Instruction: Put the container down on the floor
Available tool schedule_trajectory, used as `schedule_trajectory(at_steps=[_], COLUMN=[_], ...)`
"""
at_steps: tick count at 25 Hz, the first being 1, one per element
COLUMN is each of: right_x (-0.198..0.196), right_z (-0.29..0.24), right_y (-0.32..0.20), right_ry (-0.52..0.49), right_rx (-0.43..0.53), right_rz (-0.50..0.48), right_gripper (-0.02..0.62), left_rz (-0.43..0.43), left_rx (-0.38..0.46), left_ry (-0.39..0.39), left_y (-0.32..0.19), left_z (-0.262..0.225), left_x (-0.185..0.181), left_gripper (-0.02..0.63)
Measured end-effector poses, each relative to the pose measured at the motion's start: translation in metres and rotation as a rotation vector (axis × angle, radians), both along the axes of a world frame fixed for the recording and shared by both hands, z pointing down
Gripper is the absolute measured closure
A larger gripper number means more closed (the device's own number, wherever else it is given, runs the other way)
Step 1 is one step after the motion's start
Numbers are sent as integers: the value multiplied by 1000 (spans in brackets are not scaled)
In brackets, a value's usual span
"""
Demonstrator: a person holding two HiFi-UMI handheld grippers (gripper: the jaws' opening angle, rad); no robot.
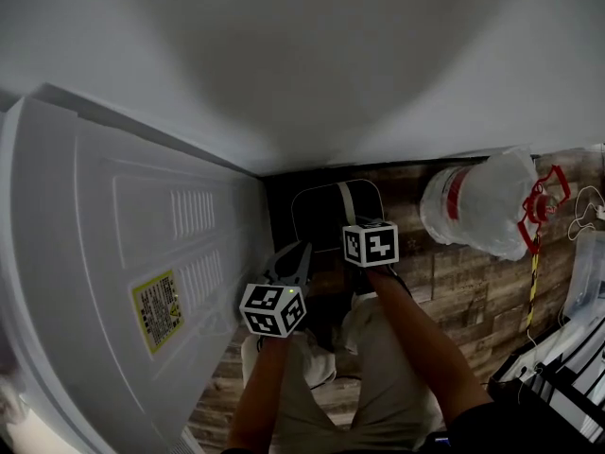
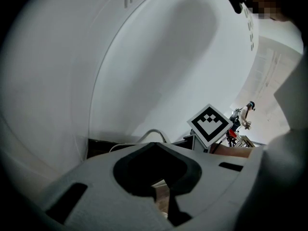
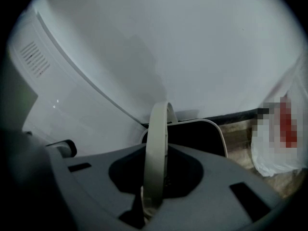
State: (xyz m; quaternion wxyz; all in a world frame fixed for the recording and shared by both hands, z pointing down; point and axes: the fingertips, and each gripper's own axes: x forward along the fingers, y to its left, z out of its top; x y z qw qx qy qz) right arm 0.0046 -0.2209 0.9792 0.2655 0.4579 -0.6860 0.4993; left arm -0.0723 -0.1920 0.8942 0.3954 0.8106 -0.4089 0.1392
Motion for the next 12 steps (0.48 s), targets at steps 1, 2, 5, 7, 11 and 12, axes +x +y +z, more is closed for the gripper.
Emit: schedule_trajectory(at_steps=[1,2,5,7,11,12], right_x=[1,3,6,9,9,11], right_z=[0,0,0,0,1,1], right_y=[1,1,1,1,7,8], right_ry=[6,19,36,52,49,56], right_rx=[-5,-7,-16,-18,-28,-29], right_rz=[-2,-7,-10,-16,-24,-22], right_gripper=[561,561,561,561,561,561], left_rz=[-9,-19,-36,-28,-6,-4], left_rx=[6,11,15,9,0,2], left_ry=[-6,-7,8,13,11,5], left_y=[0,-1,-3,-2,-2,-3], left_z=[-2,-4,-10,-11,-10,-10], left_x=[-2,-4,-5,-1,8,10], left_gripper=[589,589,589,589,589,589])
